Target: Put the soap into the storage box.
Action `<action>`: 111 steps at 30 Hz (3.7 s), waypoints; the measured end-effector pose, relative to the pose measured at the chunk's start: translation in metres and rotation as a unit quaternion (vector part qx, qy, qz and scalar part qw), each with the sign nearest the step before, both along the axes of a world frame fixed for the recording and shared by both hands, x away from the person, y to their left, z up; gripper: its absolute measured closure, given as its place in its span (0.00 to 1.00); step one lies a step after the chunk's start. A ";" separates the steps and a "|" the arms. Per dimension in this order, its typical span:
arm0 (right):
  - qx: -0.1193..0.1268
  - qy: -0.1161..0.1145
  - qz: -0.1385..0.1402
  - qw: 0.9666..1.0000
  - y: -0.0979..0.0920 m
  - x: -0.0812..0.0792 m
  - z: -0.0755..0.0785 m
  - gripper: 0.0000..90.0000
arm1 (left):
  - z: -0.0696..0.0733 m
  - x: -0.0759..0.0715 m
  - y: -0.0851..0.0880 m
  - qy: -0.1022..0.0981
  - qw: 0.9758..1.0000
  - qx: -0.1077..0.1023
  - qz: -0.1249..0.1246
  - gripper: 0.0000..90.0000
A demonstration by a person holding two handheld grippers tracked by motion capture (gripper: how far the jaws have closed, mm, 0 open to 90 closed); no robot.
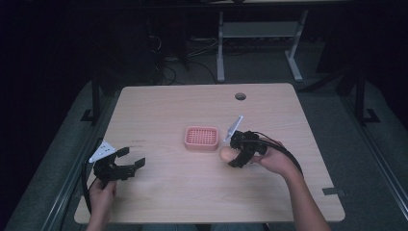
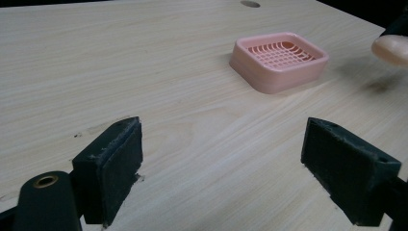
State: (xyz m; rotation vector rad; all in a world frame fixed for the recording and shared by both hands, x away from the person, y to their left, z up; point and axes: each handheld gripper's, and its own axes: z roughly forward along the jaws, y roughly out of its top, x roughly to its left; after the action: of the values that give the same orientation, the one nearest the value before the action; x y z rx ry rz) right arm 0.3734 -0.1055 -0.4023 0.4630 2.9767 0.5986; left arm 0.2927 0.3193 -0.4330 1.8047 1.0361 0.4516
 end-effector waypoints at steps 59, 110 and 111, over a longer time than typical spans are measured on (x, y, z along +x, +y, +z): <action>-0.001 -0.005 0.018 1.000 0.066 0.069 0.026 0.35 | 0.000 0.000 -0.001 -0.001 1.000 0.003 -0.002 0.16; -0.022 0.032 0.012 0.999 0.104 0.106 -0.011 0.35 | 0.000 0.000 0.003 0.000 1.000 0.002 -0.003 0.16; -0.023 0.031 0.013 0.999 0.104 0.106 -0.012 0.35 | 0.000 0.000 0.003 0.000 1.000 0.002 -0.003 0.16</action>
State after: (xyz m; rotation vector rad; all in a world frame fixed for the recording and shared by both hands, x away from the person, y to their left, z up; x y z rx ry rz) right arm 0.4797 -0.0016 -0.4142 0.4495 3.0522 0.5255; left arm 0.2922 0.3220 -0.4327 1.8103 1.0291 0.4504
